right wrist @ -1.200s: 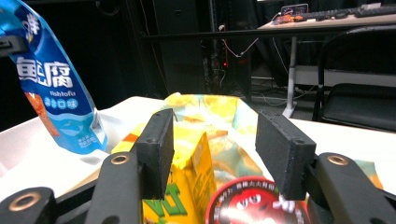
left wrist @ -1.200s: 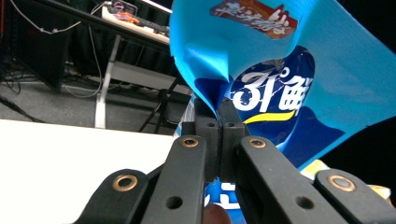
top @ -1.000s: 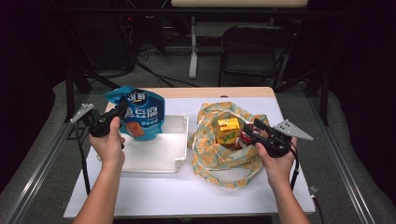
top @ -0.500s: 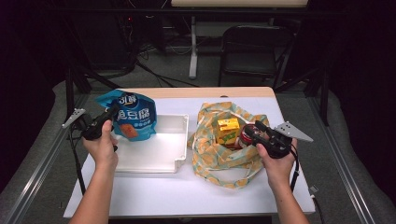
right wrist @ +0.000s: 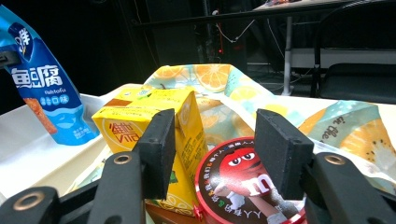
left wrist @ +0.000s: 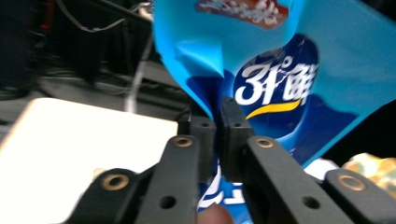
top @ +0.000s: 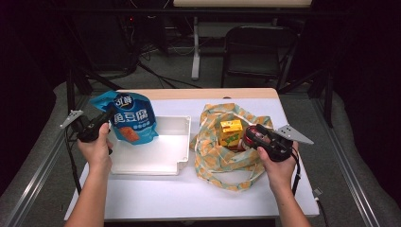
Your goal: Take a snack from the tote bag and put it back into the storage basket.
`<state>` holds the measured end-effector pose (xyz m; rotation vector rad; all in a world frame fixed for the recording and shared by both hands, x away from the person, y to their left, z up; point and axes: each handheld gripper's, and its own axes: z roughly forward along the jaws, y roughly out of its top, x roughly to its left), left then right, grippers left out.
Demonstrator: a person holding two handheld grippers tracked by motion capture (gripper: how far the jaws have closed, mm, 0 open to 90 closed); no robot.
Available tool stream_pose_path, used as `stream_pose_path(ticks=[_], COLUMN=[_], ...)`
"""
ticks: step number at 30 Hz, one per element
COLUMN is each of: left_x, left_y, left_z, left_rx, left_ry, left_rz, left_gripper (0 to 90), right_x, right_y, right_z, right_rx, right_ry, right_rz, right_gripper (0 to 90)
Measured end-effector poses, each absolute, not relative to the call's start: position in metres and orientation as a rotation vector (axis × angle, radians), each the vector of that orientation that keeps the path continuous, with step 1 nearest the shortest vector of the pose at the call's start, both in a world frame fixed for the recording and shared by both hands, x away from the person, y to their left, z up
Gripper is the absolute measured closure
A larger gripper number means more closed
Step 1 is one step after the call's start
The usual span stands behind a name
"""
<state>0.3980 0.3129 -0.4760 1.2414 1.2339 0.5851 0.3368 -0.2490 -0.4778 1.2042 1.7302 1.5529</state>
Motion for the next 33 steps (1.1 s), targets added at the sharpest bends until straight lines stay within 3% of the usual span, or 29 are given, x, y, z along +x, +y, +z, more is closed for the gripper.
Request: stream_pose_path(ticks=[6, 26, 33], left_x=[0.396, 0.375, 0.359], left_y=[0.304, 0.303, 0.292], left_z=[-0.475, -0.469, -0.465], left_rx=[1.334, 1.323, 1.392], left_ry=[1.269, 1.283, 1.221], left_rz=[0.673, 0.687, 0.699], left_gripper=[74.2, 35.5, 29.6], right_x=[0.335, 0.332, 0.331], right_y=[-0.248, -0.242, -0.233], right_z=[-0.477, -0.473, -0.471], right_rx=[1.216, 1.226, 1.226], right_ry=[1.731, 1.717, 1.726], right_rz=[1.548, 1.534, 1.525], right_gripper=[47.3, 41.4, 38.3])
